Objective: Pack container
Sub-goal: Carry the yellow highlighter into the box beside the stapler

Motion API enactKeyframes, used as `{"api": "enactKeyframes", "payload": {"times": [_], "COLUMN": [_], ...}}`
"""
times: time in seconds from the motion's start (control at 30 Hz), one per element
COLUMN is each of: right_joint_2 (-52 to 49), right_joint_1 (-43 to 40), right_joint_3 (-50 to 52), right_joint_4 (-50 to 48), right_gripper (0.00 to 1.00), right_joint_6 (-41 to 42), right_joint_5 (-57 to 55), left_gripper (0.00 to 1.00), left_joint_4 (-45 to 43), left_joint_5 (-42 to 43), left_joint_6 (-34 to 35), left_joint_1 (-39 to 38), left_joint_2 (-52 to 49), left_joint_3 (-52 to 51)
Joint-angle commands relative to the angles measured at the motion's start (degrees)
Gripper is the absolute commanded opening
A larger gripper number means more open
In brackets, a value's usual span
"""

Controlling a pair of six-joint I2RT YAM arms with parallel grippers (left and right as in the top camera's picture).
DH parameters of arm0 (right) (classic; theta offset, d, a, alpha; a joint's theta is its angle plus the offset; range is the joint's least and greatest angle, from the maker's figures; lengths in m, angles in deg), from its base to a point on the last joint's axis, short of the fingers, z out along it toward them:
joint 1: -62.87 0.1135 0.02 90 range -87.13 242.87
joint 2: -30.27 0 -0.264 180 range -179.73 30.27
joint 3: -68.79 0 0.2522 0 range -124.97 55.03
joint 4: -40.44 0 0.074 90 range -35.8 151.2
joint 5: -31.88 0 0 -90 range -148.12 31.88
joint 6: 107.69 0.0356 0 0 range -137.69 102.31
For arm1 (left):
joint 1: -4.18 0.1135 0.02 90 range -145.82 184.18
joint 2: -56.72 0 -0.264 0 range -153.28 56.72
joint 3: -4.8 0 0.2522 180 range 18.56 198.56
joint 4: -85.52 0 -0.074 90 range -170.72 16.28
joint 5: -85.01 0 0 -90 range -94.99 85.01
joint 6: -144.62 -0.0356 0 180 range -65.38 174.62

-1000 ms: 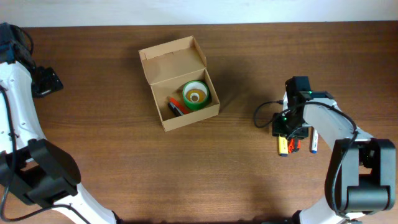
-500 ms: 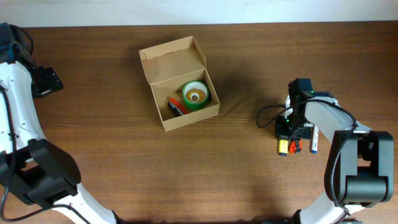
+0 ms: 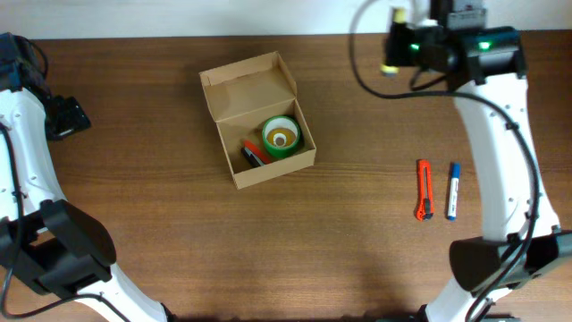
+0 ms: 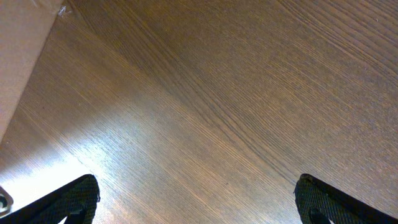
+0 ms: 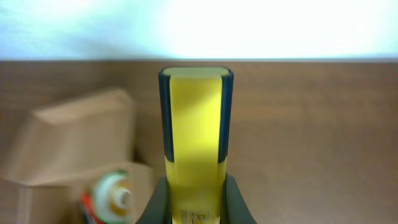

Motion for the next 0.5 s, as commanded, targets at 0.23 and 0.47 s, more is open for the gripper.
{"api": "enactKeyframes", "payload": {"times": [0.23,0.47], "right_joint_2": [-13.6,-21.1], "right_joint_1": [26.9,30.8], "right_joint_3": [-0.8,-0.8], "right_joint_4": [-0.4,0.4], "right_gripper": [0.04,0.04], "right_joint_6": [4.2,3.4], "right_joint_5": [-1.0,-3.5], "left_gripper": [1.00,1.00], "left_joint_4": [-0.1,-0.1], "left_joint_5": [0.0,0.0], "left_joint_6": [-0.9,-0.9], "left_joint_1": [0.3,0.3], "left_joint_2": [0.4,0.4], "left_joint_3": [-0.2,-0.2]}}
